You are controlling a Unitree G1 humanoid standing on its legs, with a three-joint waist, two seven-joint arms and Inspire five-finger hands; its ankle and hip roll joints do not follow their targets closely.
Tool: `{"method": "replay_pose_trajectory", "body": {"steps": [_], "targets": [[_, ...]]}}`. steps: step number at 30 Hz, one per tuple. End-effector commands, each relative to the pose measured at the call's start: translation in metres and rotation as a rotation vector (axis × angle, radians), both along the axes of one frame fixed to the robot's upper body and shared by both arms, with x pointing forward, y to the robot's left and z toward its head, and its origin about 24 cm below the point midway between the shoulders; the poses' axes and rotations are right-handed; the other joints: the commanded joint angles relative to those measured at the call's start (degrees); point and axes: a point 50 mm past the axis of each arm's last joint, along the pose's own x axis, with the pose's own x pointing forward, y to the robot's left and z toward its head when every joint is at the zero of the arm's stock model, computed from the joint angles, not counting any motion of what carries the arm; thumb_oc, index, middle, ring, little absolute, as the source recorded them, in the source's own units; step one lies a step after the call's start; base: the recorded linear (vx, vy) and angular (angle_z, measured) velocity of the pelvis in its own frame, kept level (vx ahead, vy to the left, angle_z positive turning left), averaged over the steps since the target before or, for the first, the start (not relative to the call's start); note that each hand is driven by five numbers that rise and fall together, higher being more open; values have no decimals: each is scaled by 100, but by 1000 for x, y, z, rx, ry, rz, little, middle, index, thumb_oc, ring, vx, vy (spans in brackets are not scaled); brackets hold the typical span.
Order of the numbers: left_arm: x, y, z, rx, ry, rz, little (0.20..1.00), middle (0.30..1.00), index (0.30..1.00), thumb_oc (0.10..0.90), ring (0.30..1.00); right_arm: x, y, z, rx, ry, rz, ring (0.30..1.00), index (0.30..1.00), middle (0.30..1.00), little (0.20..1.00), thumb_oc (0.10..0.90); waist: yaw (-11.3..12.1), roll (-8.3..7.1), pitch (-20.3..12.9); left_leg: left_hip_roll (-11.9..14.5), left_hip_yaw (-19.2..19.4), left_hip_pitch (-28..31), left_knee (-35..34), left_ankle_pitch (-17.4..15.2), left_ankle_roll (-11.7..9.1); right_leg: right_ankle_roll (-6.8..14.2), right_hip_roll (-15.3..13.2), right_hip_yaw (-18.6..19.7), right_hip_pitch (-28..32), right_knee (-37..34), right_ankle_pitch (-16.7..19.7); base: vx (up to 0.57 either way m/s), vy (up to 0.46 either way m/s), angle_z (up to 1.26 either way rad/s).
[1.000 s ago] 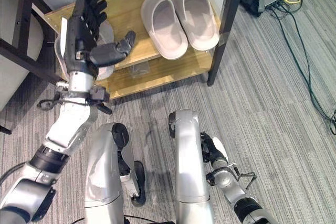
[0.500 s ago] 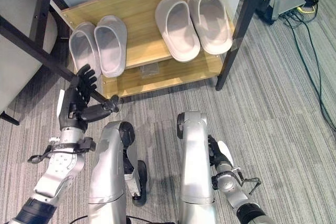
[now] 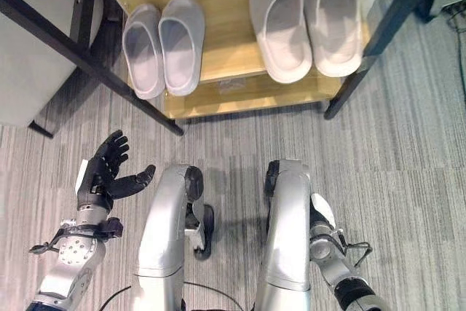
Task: Arrange the slippers neatly on the shoe rack.
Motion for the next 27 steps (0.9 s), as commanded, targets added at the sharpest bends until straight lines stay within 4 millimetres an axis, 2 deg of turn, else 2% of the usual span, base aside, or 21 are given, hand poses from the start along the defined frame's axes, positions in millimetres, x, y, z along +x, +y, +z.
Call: {"method": "replay_pose_trajectory", "body": {"steps": [1,2,4,6,7,8,10,11,13,14,15,16,18,19,20,24,27], "targets": [[12,-13,21,138,-129,-105,900,900,900,800,900,35,63,58,204,-333,271,900,900,900,900,800,220,78,-701,-70,-321,-528,-1912,1318,268,24,-66,71,133,-1447,821,-45,3,-1],[12,-12,11,157,-84,-99,900,900,900,800,900,34,61,58,215,-332,269,900,900,900,900,800,207,47,-865,-40,-362,-524,-2133,1414,279,55,-100,-29,146,-1704,889,-44,4,4],[10,-13,-18,155,32,-96,900,900,900,800,900,29,59,51,248,-312,262,900,900,900,900,800,165,-11,-1125,44,-438,-149,-2911,1670,281,73,-181,-276,504,-2531,1106,-83,8,7],[7,-11,-35,173,102,-84,900,900,900,800,900,25,60,47,275,-293,264,900,900,900,900,800,106,-72,-1261,90,-473,208,-3562,1888,252,86,-201,-409,842,-3175,1279,-87,3,-1],[7,-11,-35,173,102,-85,900,900,900,800,900,25,60,46,275,-293,264,900,900,900,900,800,106,-66,-1252,89,-481,240,-3598,1906,251,83,-200,-421,876,-3212,1298,-42,-7,4],[2,-11,-47,189,151,-88,900,900,900,800,900,22,61,39,288,-265,258,900,900,900,900,800,113,-89,-1354,137,-469,490,-3996,2025,229,110,-244,-508,1125,-3643,1403,-54,-14,7],[-4,-15,-65,184,218,-91,900,900,900,800,900,17,64,26,292,-210,259,900,900,900,900,800,107,-121,-1455,159,-550,1119,-4859,2290,188,149,-256,-697,1782,-4596,1650,-69,-54,6],[-11,-20,-83,196,299,-115,900,900,900,800,900,9,64,10,282,-139,257,900,900,900,900,800,99,-170,-1583,157,-601,1663,-5574,2500,153,191,-260,-869,2347,-5409,1866,-40,-84,5],[-20,-25,-101,228,378,-145,900,900,900,800,900,-1,63,-6,266,-66,253,900,900,900,900,800,76,-204,-1644,224,-709,2466,-6495,2790,124,265,-213,-1050,3116,-6416,2153,-30,-59,26],[-29,-26,-118,244,460,-162,900,900,900,800,900,-12,65,-22,258,15,257,900,900,900,900,800,100,-258,-1744,269,-800,3140,-7479,3274,137,286,-159,-1281,3749,-7318,2536,-38,-25,38],[-29,-26,-118,244,460,-162,900,900,900,800,900,-12,65,-22,258,14,257,900,900,900,900,800,94,-248,-1712,272,-811,3191,-7512,3289,136,284,-156,-1296,3807,-7355,2550,9,-37,29],[-34,-27,-127,267,508,-168,900,900,900,800,900,-18,66,-29,255,50,252,900,900,900,900,800,112,-286,-1776,256,-820,3592,-7921,3398,114,327,-102,-1399,4206,-7724,2642,80,-41,16],[-47,-28,-144,295,599,-189,900,900,900,800,900,-32,66,-45,249,133,248,900,900,900,900,800,111,-326,-1848,312,-842,4471,-8816,3603,48,418,-17,-1589,5123,-8567,2835,214,-67,13],[-59,-28,-158,320,678,-197,900,900,900,800,900,-45,68,-58,262,195,229,900,900,900,900,800,123,-374,-1941,300,-837,5106,-9403,3776,-8,483,35,-1733,5780,-9160,3014,215,-56,22],[-59,-28,-158,320,677,-197,900,900,900,800,900,-45,68,-58,262,194,229,900,900,900,900,800,117,-367,-1900,304,-844,5166,-9436,3790,-10,483,41,-1743,5844,-9195,3028,209,-52,23],[-83,-28,-180,341,817,-209,900,900,900,800,900,-66,67,-76,273,289,188,900,900,900,900,800,127,-429,-2163,371,-857,6347,-10652,4077,-109,638,222,-1869,7035,-10411,3390,178,-36,2],[-98,-28,-193,358,907,-212,900,900,900,800,900,-78,70,-85,289,330,165,900,900,900,900,800,147,-470,-2317,449,-824,6935,-11234,4238,-158,717,338,-1880,7642,-10983,3550,146,-26,3]]}}
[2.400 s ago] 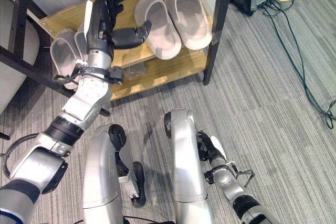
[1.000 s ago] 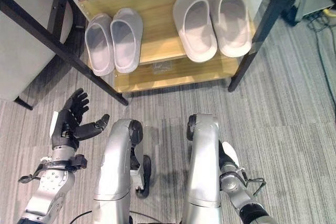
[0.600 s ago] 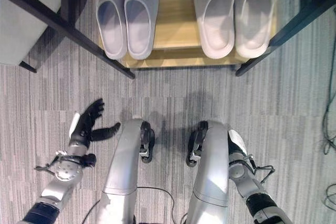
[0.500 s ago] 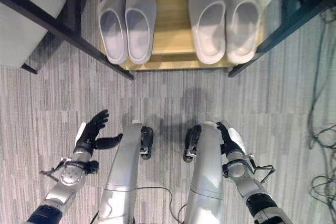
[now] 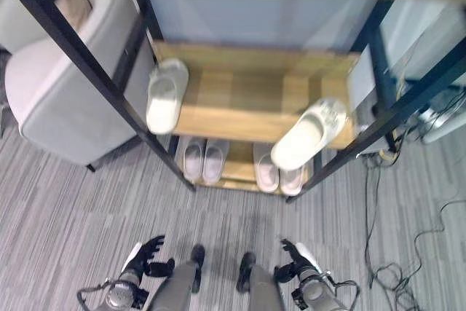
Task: Arrange the slippers neatly on the shoe rack.
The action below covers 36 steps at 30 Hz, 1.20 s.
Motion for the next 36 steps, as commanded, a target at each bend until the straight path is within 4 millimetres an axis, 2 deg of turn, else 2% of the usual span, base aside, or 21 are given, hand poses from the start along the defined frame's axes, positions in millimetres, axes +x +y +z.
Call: {"method": "replay_pose_trajectory", "body": {"steps": [1,2,4,5,7,14,18,21,22,23,24,25,26,30,32,36], "targets": [[-8,-7,-8,49,52,-88,900,900,900,800,900,6,21,2,72,-41,44,900,900,900,900,800,48,30,-287,-13,118,598,-1178,620,-115,605,-120,155,808,-1050,450,105,-22,7],[-8,-7,-8,49,52,-88,900,900,900,800,900,6,21,2,72,-40,44,900,900,900,900,800,51,34,-267,-7,121,644,-1213,633,-117,605,-112,156,852,-1084,465,126,-21,6],[-17,-5,-14,80,106,-91,900,900,900,800,900,0,24,-2,89,-13,34,900,900,900,900,800,97,12,-470,49,179,1013,-1631,783,-185,667,-20,124,1273,-1529,569,93,-17,2],[-18,-5,-14,81,106,-91,900,900,900,800,900,-1,24,-2,89,-12,34,900,900,900,900,800,100,13,-461,53,182,1042,-1656,793,-186,666,-14,126,1299,-1553,579,75,3,-2],[-19,-6,-16,97,118,-103,900,900,900,800,900,-5,27,-4,122,-5,19,900,900,900,900,800,150,30,-656,55,197,1261,-1869,868,-229,679,43,93,1592,-1865,646,67,15,-3],[-21,-18,-20,84,144,-141,900,900,900,800,900,-14,39,-6,205,8,-2,900,900,900,900,800,153,54,-883,32,244,1541,-1928,880,-329,688,98,62,2086,-2251,693,33,6,1],[-22,-25,-22,63,158,-147,900,900,900,800,900,-7,48,1,272,-29,5,900,900,900,900,800,179,43,-919,40,288,1652,-1928,838,-368,706,95,13,2271,-2412,727,11,-2,2],[-23,-29,-23,50,161,-153,900,900,900,800,900,6,59,13,342,-97,30,900,900,900,900,800,234,32,-949,74,291,1719,-1928,816,-364,710,94,25,2306,-2453,727,0,0,0],[-25,-25,-24,46,174,-132,900,900,900,800,900,28,66,41,553,-176,-23,900,900,900,900,800,205,1,-952,98,355,1758,-1928,848,-365,716,93,66,2325,-2468,785,0,0,0],[-24,-24,-23,31,179,-128,900,900,900,800,900,26,65,53,585,-207,39,900,900,900,900,800,152,-47,-977,111,375,1759,-1928,839,-364,720,98,71,2306,-2472,799,6,-30,-4],[-25,-19,-23,17,180,-97,900,900,900,800,900,39,63,99,585,-417,215,900,900,900,900,800,163,-39,-962,120,405,1810,-1928,827,-363,727,108,114,2330,-2479,796,21,-36,-3],[-25,-18,-23,30,181,-120,900,900,900,800,900,37,49,85,556,-355,178,900,900,900,900,800,130,-23,-961,127,420,1836,-1928,813,-352,725,110,121,2357,-2481,784,6,-19,-6],[-25,-21,-23,28,182,-134,900,900,900,800,900,39,43,80,540,-373,118,900,900,900,900,800,154,-9,-938,132,409,1861,-1928,804,-346,724,115,105,2382,-2480,777,2,-19,-9],[-32,-28,-26,15,203,-160,900,900,900,800,900,54,50,106,593,-506,123,900,900,900,900,800,153,18,-954,150,418,1948,-1928,757,-338,710,131,117,2459,-2478,730,15,-5,-3],[-33,-28,-27,7,207,-155,900,900,900,800,900,56,50,113,591,-530,145,900,900,900,900,800,151,22,-955,148,423,1962,-1928,750,-338,708,135,118,2473,-2477,720,9,-1,2],[-41,-29,-30,-6,246,-131,900,900,900,800,900,64,52,140,536,-633,241,900,900,900,900,800,145,3,-984,172,415,2019,-1928,717,-332,686,144,116,2529,-2467,678,41,-10,1]]}}
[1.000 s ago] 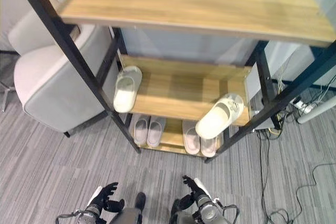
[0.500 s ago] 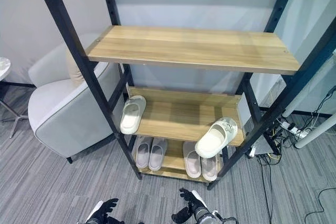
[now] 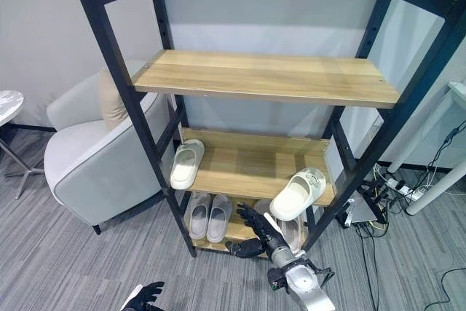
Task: Arrange the slippers neatly on the shoe rack.
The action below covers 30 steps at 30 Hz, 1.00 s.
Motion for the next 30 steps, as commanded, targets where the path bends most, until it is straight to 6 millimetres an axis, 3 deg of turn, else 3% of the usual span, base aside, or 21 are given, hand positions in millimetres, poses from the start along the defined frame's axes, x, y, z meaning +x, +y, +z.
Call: {"method": "replay_pose_trajectory", "body": {"steps": [1,9,11,22,30], "targets": [[6,-23,-4,-50,13,-69,900,900,900,800,900,32,14,64,31,-340,63,900,900,900,900,800,131,-63,-75,136,266,37,-26,66,-336,469,-106,156,260,56,-384,0,0,0],[-1,-26,-6,-57,38,-70,900,900,900,800,900,54,5,94,-21,-486,-13,900,900,900,900,800,191,-91,-93,136,233,64,-26,33,-310,473,-116,115,289,65,-391,20,15,3],[-5,-26,-8,-55,56,-65,900,900,900,800,900,65,-1,113,-115,-595,-54,900,900,900,900,800,223,-120,-107,130,232,65,-26,7,-296,487,-128,95,294,66,-391,26,37,2],[-11,-33,-10,-61,87,-109,900,900,900,800,900,92,-42,160,-540,-844,-250,900,900,900,900,800,308,-187,-121,83,244,-30,-26,-74,-227,554,-226,58,187,58,-322,11,37,3],[-15,-34,-11,-65,117,-145,900,900,900,800,900,107,-60,175,-829,-889,-303,900,900,900,900,800,345,-269,-113,54,369,3,-26,-201,-126,605,-287,238,116,40,-268,9,36,-5]]}}
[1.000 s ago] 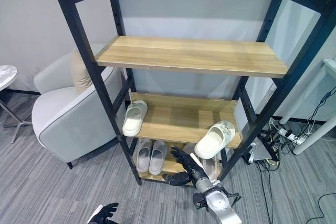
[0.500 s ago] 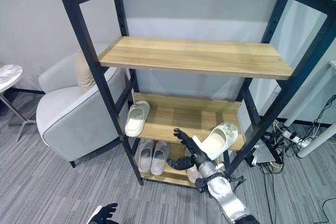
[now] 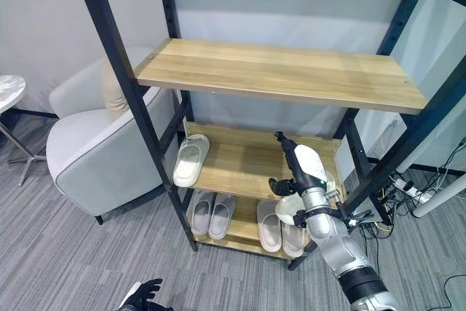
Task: Arrange the slippers neatly on the shoe rack.
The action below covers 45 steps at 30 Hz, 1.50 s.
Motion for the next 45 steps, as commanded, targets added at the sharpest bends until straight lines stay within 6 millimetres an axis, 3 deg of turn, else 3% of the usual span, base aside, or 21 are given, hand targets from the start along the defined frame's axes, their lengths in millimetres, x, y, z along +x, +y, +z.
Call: {"method": "replay_pose_trajectory", "body": {"steps": [1,9,17,32,34,37,39,45], "targets": [[-20,-34,-12,-53,112,-159,900,900,900,800,900,28,-9,72,-122,-287,-28,900,900,900,900,800,201,-116,-252,91,391,23,-42,-190,-172,603,-255,278,151,-1,-240,3,30,-11],[-13,-37,-11,-68,105,-166,900,900,900,800,900,38,-22,75,-269,-264,-109,900,900,900,900,800,156,-170,-238,52,425,6,-42,-243,-143,623,-307,303,91,-1,-204,0,18,-5],[-18,-38,-12,-80,122,-160,900,900,900,800,900,41,-38,61,-328,-181,-174,900,900,900,900,800,186,-196,-252,29,442,1,-42,-275,-133,644,-349,306,75,-1,-194,0,0,0],[-27,-32,-14,-82,153,-104,900,900,900,800,900,52,-45,44,-430,-59,-198,900,900,900,900,800,244,-254,-193,25,397,-60,-42,-274,-132,664,-378,233,20,-1,-176,3,4,0],[-27,-32,-14,-82,154,-96,900,900,900,800,900,53,-45,40,-432,-36,-200,855,855,855,855,770,263,-264,-185,28,392,-72,-42,-270,-134,666,-384,223,15,-1,-171,26,4,4],[-27,-31,-14,-84,152,-86,900,900,900,800,900,56,-45,35,-452,-2,-201,900,900,900,900,800,297,-280,-180,35,383,-60,-42,-342,-145,672,-383,204,33,-1,-235,28,1,1],[-27,-31,-14,-86,151,-69,900,900,900,800,900,60,-43,34,-480,14,-198,844,844,844,844,762,304,-286,-172,34,384,-87,-42,-335,-148,674,-386,183,13,-1,-232,0,0,0],[-30,-30,-15,-85,156,-44,900,900,900,800,900,62,-49,32,-498,40,-230,836,836,836,836,758,312,-304,-152,15,359,-142,-42,-314,-158,683,-410,136,-25,-1,-212,-3,9,3]]}}
